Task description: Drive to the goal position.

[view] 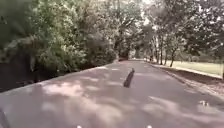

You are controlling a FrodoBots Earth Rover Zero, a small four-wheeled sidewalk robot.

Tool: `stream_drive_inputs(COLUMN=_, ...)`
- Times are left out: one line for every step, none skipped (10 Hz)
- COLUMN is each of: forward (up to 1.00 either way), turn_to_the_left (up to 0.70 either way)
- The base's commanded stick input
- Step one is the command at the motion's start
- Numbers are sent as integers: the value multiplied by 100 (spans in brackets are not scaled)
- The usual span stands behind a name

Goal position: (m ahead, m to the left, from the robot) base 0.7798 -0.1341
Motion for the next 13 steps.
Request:
stream_drive_inputs(forward=70, turn_to_the_left=0)
stream_drive_inputs(forward=70, turn_to_the_left=0)
stream_drive_inputs(forward=70, turn_to_the_left=0)
stream_drive_inputs(forward=70, turn_to_the_left=0)
stream_drive_inputs(forward=70, turn_to_the_left=-2)
stream_drive_inputs(forward=70, turn_to_the_left=-11)
stream_drive_inputs(forward=70, turn_to_the_left=-21)
stream_drive_inputs(forward=70, turn_to_the_left=-30)
stream_drive_inputs(forward=70, turn_to_the_left=-31)
stream_drive_inputs(forward=70, turn_to_the_left=-31)
stream_drive_inputs(forward=70, turn_to_the_left=-32)
stream_drive_inputs(forward=70, turn_to_the_left=-32)
stream_drive_inputs(forward=70, turn_to_the_left=-33)
